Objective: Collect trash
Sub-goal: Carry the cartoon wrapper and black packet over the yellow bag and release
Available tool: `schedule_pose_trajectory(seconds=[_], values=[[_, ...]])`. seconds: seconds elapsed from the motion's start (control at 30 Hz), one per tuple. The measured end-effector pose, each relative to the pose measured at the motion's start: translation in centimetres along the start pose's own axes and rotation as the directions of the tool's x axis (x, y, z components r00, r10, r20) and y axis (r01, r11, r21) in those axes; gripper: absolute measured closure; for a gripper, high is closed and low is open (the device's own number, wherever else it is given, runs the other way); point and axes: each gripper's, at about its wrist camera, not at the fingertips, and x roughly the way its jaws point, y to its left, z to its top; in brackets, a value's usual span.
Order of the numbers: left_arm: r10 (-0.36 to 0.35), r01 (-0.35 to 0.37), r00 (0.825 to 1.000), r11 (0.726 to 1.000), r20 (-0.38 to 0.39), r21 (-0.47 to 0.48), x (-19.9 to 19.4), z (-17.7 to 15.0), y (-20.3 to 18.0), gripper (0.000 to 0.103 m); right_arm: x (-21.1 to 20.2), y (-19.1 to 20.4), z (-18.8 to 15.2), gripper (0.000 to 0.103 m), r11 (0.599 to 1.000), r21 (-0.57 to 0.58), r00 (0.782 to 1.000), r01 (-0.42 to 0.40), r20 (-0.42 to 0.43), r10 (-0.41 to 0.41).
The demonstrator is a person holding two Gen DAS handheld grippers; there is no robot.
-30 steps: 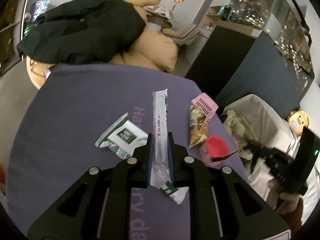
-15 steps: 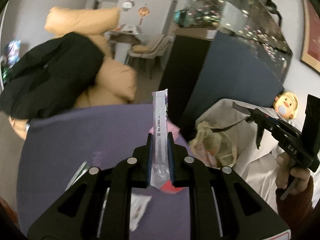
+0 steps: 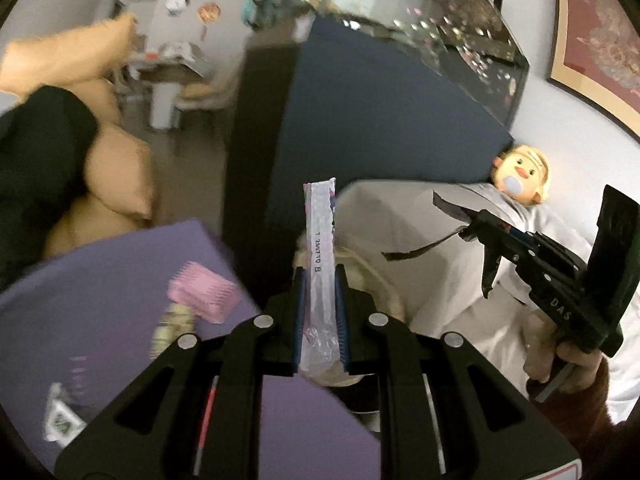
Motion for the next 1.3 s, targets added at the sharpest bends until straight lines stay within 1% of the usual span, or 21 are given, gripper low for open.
schedule_pose_trajectory(seconds=[0.03,0.13,0.23,0.3,0.33,0.37,0.43,0.5,0.57,0.7,0.73,0.8,0.9,0.97,1.03,1.17,1.3], values=[[-0.028,0.028,0.999,1.0,-0.024,-0.008,1.4,0.0,-0.2,0.09,0.0,-0.8,-0.4,0.087,1.0,0.012,1.0,0.011,-0.004,-0.011],[-0.055,0.054,0.995,0.998,-0.086,-0.015,5.4,-0.5,-0.9,0.09,0.1,-2.4,-1.2,0.087,0.998,0.044,0.999,0.033,-0.017,-0.033],[-0.071,0.07,0.988,0.997,-0.135,-0.01,9.2,-1.2,-1.6,0.09,0.2,-3.6,-1.9,0.087,0.996,0.069,0.998,0.05,-0.03,-0.048],[-0.08,0.078,0.985,0.997,-0.154,-0.017,11.0,-1.4,-1.9,0.09,0.3,-4.5,-2.4,0.087,0.995,0.075,0.998,0.06,-0.039,-0.057],[-0.073,0.071,0.983,0.997,-0.168,-0.017,12.1,-1.4,-2.1,0.09,0.3,-4.6,-2.6,0.087,0.995,0.076,0.997,0.065,-0.043,-0.062],[-0.067,0.065,0.982,0.998,-0.177,-0.018,13.0,-1.5,-2.2,0.088,0.5,-4.8,-2.8,0.087,0.995,0.077,0.997,0.07,-0.046,-0.067],[-0.064,0.059,0.977,0.998,-0.206,-0.028,14.5,-1.6,-2.1,0.064,0.8,-5.0,-3.0,0.087,0.994,0.073,0.995,0.084,-0.052,-0.081],[-0.058,0.047,0.975,0.997,-0.213,-0.055,14.9,-1.7,-1.4,0.063,1.0,-4.9,-3.4,0.087,0.993,0.062,0.994,0.098,-0.059,-0.094],[-0.048,0.035,0.977,0.997,-0.21,-0.065,14.5,-2.0,-1.0,0.062,1.6,-4.9,-3.7,0.087,0.994,0.06,0.993,0.096,-0.07,-0.091],[0.026,-0.038,0.981,0.998,-0.19,-0.056,12.4,-2.7,0.0,0.062,3.0,-4.9,-4.3,0.087,0.994,0.092,0.994,0.063,-0.09,-0.055],[0.052,-0.062,0.982,0.997,-0.181,-0.049,11.2,-2.9,0.2,0.061,3.5,-4.9,-4.3,0.087,0.993,0.106,0.995,0.047,-0.092,-0.037],[0.081,-0.088,0.983,0.995,-0.165,-0.038,9.8,-3.4,0.7,0.061,4.3,-4.4,-4.5,0.087,0.993,0.119,0.995,0.02,-0.1,-0.008],[0.129,-0.133,0.981,0.991,-0.148,-0.021,6.8,-4.3,1.4,0.058,6.3,-3.1,-4.6,0.087,0.995,0.103,0.992,0.012,-0.124,0.0],[0.139,-0.143,0.98,0.99,-0.145,-0.019,5.5,-4.8,1.8,0.056,7.7,-2.4,-4.9,0.087,0.995,0.096,0.989,0.012,-0.149,0.002],[0.162,-0.166,0.977,0.986,-0.141,-0.016,3.9,-5.6,2.4,0.055,8.9,-2.0,-5.2,0.087,0.996,0.091,0.985,0.02,-0.174,-0.004],[0.201,-0.209,0.967,0.977,-0.157,-0.037,1.6,-7.3,4.2,0.055,11.6,-1.4,-6.5,0.087,0.995,0.094,0.968,0.043,-0.25,-0.018],[0.241,-0.258,0.956,0.962,-0.169,-0.089,-0.4,-9.0,6.7,0.055,13.3,-1.4,-7.7,0.087,0.991,0.116,0.954,0.06,-0.3,-0.023]])
